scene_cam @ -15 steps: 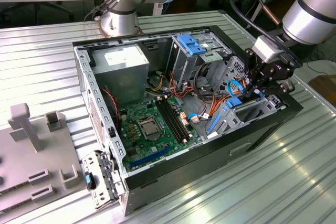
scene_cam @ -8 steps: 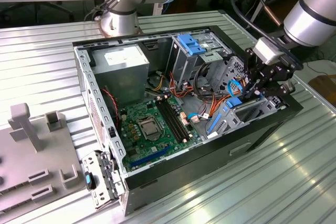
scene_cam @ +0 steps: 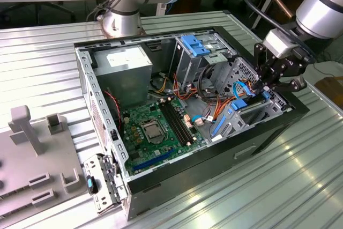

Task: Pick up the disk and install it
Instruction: 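Insert the second disk wire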

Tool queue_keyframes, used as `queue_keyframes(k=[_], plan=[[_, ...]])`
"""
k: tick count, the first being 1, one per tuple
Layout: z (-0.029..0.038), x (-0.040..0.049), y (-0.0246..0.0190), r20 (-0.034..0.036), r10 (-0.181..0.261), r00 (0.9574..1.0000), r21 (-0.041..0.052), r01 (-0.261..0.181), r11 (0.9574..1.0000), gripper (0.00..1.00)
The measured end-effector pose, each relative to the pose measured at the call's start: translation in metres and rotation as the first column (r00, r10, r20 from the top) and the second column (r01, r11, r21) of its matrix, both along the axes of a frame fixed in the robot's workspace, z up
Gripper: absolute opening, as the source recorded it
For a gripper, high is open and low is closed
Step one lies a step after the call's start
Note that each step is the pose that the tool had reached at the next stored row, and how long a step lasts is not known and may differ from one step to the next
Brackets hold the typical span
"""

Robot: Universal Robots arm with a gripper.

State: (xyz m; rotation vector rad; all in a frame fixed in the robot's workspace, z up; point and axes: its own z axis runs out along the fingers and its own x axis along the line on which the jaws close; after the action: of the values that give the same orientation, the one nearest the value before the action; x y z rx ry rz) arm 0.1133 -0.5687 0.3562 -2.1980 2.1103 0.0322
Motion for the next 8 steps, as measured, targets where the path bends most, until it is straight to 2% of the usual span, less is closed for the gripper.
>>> queue_keyframes(k=[1,2,8], plan=[[0.0001,0.0,0.0,0.0001,0.0,1.0,-0.0002,0.0,1.0,0.15],[0.0001,0.0,0.0,0.0003,0.0,1.0,-0.0003,0.0,1.0,0.11],[0.0001,0.0,0.0,0.0015,0.0,1.0,-0.0002,0.0,1.0,0.11]])
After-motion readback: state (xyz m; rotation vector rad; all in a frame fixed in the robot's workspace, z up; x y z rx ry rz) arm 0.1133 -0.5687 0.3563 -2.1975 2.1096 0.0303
